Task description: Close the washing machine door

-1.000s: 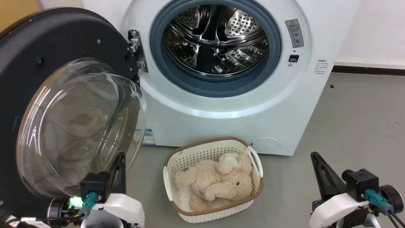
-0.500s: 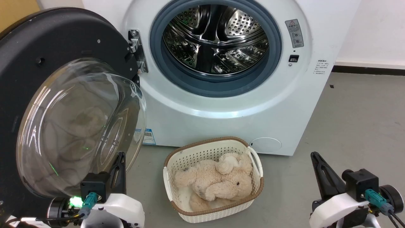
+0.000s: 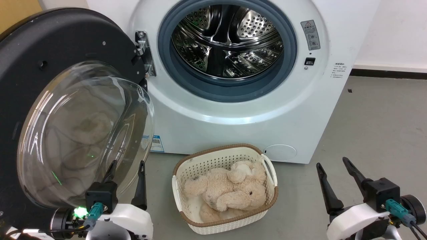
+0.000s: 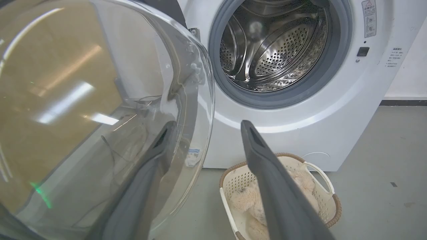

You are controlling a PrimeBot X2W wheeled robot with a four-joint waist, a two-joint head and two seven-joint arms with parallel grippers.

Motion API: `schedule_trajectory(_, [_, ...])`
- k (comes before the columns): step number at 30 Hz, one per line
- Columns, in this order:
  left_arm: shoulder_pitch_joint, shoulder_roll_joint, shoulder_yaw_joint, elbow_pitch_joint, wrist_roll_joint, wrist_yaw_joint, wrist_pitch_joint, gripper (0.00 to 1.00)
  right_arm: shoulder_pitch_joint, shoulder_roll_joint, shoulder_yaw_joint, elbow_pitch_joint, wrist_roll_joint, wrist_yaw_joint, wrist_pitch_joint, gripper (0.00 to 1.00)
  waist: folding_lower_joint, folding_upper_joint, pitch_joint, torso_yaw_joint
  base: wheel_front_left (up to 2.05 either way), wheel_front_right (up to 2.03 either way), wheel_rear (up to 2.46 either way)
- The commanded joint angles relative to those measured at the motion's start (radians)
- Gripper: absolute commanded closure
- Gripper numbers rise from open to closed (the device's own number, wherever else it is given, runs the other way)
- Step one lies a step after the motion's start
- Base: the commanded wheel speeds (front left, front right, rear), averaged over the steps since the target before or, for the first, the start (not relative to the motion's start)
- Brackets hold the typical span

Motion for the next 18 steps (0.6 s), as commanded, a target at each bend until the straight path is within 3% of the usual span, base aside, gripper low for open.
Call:
schedule_trajectory(1, [0.000, 0.000, -0.004, 0.000, -0.002, 0.011, -0.010, 0.00, 0.000, 0.000, -0.006, 0.001, 0.008, 0.000, -0.010, 0.00, 0.0000, -0.0001, 0.001, 0.000, 0.00, 0.00, 0.00])
schedule_trajectory(4, [-0.001, 0.000, -0.008, -0.001, -0.003, 0.019, -0.016, 0.02, 0.001, 0.000, -0.010, 0.001, 0.014, 0.000, -0.016, 0.00, 0.0000, -0.0001, 0.002, 0.001, 0.00, 0.00, 0.00])
schedule_trajectory(5, [-0.001, 0.000, -0.010, -0.002, -0.003, 0.022, -0.018, 0.84, 0.001, 0.000, -0.012, 0.002, 0.016, 0.000, -0.018, 0.00, 0.0000, -0.0001, 0.002, 0.001, 0.00, 0.00, 0.00])
schedule_trajectory(6, [-0.002, 0.000, -0.011, -0.003, -0.003, 0.024, -0.020, 1.00, 0.001, 0.000, -0.013, 0.002, 0.018, 0.000, -0.020, 0.00, 0.0000, -0.0001, 0.002, 0.001, 0.00, 0.00, 0.00])
schedule_trajectory(18, [-0.018, 0.005, -0.027, -0.034, 0.001, 0.046, -0.043, 1.00, 0.002, 0.001, -0.032, 0.003, 0.042, 0.000, -0.043, 0.00, 0.0000, -0.0001, 0.009, 0.015, 0.00, 0.00, 0.00])
